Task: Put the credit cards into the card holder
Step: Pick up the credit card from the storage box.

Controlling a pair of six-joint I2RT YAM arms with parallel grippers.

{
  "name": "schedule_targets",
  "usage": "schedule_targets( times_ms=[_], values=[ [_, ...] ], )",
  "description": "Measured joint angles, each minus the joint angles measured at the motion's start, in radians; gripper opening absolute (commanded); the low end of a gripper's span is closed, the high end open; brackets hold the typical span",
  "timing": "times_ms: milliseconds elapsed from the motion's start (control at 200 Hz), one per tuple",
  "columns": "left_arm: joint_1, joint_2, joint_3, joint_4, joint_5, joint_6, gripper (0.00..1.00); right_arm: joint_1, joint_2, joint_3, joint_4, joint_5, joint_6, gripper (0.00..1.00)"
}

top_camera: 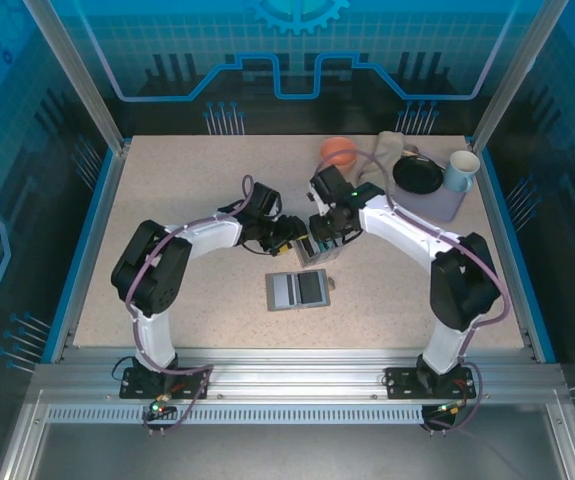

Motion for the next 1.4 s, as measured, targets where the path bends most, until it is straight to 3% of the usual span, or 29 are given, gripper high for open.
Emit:
schedule_targets(
  times_ms=[640, 810, 1055, 1220, 1396],
  values=[
    [0.001, 0.068, 0.001, 0.022, 0.014, -0.026, 0.48, 0.06, 0.177, 0.08, -0.045, 0.219, -0.023, 0.39],
    [0.001, 0.067, -0.012, 0.05, 0.017, -0.026, 0.47, 0.063, 0.182, 0.08, -0.046, 0.248, -0.025, 0.34],
    [0.001, 0.067, -0.018, 0.068, 0.018, -0.026, 0.46, 0.065, 0.179, 0.08, -0.046, 0.311, -0.026, 0.34],
    [0.002, 0.067, -0.023, 0.077, 0.018, -0.026, 0.46, 0.066, 0.165, 0.08, -0.046, 0.329, -0.037, 0.22],
    [0.002, 0.067, -0.023, 0.079, 0.018, -0.026, 0.46, 0.068, 0.161, 0.08, -0.046, 0.327, -0.04, 0.17]
  ],
)
